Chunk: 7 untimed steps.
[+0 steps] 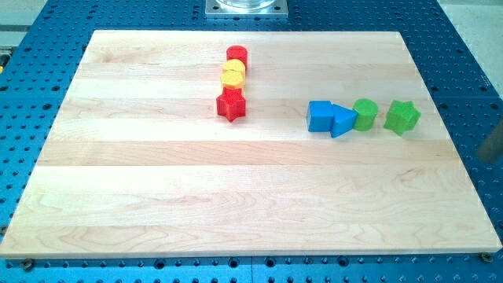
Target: Form a horizontal line with blue and green blocks
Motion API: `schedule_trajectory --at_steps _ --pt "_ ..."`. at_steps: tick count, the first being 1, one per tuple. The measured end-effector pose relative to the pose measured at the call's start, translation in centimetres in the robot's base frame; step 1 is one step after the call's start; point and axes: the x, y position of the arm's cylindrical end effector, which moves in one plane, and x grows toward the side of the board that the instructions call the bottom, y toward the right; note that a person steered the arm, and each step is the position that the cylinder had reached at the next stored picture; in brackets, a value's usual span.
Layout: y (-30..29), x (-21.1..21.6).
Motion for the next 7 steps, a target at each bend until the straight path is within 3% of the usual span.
schedule_trajectory --at_steps 1,3,7 --pt "-8.0 3.1" --pt "-20.9 3.3" --pt "-22.4 -2.8"
